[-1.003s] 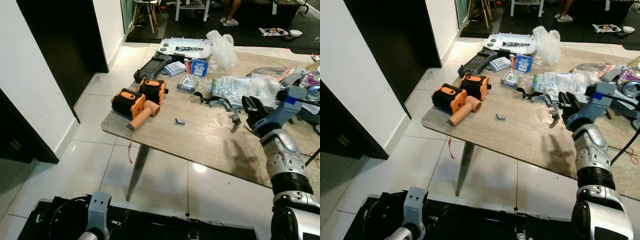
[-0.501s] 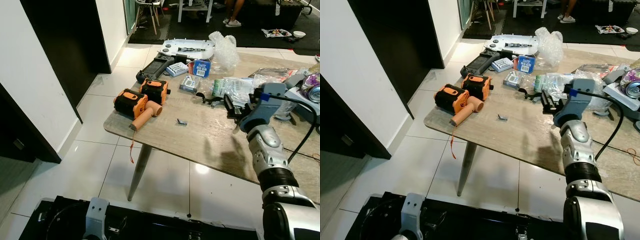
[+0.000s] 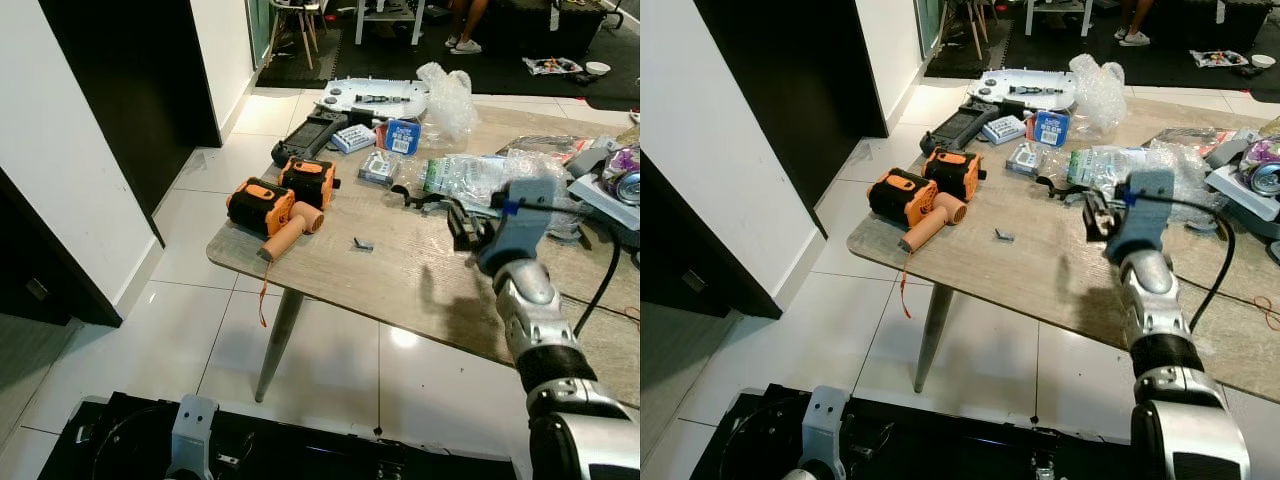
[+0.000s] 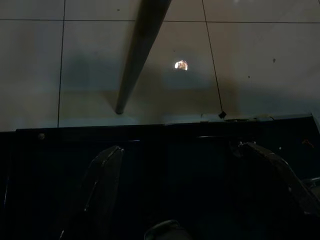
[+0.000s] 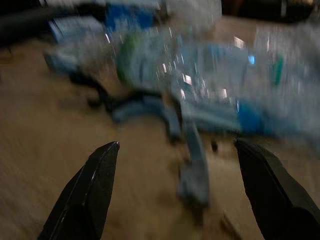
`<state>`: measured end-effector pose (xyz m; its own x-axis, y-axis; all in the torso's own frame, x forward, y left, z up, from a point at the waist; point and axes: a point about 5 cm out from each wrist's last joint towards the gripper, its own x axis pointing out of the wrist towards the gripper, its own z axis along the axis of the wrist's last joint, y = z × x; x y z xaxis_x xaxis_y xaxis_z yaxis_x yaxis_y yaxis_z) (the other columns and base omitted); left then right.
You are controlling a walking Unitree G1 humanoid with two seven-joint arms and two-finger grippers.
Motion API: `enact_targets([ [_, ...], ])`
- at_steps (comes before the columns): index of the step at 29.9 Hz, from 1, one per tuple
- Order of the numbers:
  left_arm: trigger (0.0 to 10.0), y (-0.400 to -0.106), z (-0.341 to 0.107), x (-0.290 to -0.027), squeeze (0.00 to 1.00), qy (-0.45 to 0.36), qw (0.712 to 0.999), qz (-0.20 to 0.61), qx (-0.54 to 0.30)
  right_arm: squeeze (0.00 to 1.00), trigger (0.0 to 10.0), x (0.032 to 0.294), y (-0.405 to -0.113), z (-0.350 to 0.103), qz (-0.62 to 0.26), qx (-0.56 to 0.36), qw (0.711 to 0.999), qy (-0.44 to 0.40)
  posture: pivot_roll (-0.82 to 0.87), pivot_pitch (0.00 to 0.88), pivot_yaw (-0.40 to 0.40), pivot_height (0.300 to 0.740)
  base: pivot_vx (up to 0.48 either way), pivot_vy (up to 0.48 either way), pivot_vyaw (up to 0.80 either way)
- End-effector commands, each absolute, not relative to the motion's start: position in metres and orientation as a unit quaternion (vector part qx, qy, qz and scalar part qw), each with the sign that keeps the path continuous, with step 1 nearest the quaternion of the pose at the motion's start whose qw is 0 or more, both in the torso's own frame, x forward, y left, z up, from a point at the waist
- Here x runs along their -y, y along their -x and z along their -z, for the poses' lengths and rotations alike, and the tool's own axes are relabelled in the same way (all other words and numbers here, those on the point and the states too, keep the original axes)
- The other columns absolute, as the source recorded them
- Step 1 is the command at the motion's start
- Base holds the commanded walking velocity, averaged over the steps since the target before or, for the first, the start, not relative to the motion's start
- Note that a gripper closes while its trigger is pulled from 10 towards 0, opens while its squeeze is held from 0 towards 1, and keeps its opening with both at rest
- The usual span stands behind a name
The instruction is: Picking trash to rubbish bin
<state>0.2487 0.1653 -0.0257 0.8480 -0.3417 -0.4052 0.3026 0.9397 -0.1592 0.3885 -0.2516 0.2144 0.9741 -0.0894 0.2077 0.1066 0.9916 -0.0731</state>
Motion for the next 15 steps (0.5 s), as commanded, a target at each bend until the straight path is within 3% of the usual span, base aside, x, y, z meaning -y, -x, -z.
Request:
enact_targets([
  [1,10.0,-0.2393,0.0320,-0.1696,0.00,0.039,0.957,0.168,-0.232,0.00,10.0,0.2520,-0.3877,-0.2083,0.052,0.092,0.994,0.040,-0.02,0.263,0.074,0.740,0.000,0.000,0.00],
  [5,10.0,-0.2384,0.0323,-0.1694,0.00,0.040,0.958,0.168,-0.231,0.00,10.0,0.2523,-0.3876,-0.2071,0.055,0.092,0.994,0.034,-0.01,0.266,0.073,0.740,0.000,0.000,0.00],
  [6,10.0,-0.2376,0.0326,-0.1693,0.00,0.040,0.958,0.168,-0.231,0.00,9.3,0.2525,-0.3877,-0.2067,0.058,0.092,0.993,0.033,-0.01,0.267,0.072,0.740,0.000,0.000,0.00],
  [9,10.0,-0.2371,0.0329,-0.1693,0.00,0.040,0.958,0.168,-0.231,0.00,9.3,0.2528,-0.3877,-0.2064,0.060,0.092,0.993,0.033,-0.01,0.268,0.072,0.740,0.000,0.000,0.00],
  [10,10.0,-0.2368,0.0330,-0.1692,0.00,0.040,0.958,0.168,-0.231,0.00,0.0,0.2525,-0.3878,-0.2053,0.058,0.089,0.994,0.035,-0.01,0.269,0.071,0.740,0.000,0.000,0.00],
  [15,10.0,-0.2365,0.0332,-0.1691,0.00,0.041,0.957,0.168,-0.231,0.00,0.0,0.2530,-0.3880,-0.2024,0.063,0.080,0.994,0.038,-0.01,0.269,0.071,0.740,0.000,0.000,0.00],
])
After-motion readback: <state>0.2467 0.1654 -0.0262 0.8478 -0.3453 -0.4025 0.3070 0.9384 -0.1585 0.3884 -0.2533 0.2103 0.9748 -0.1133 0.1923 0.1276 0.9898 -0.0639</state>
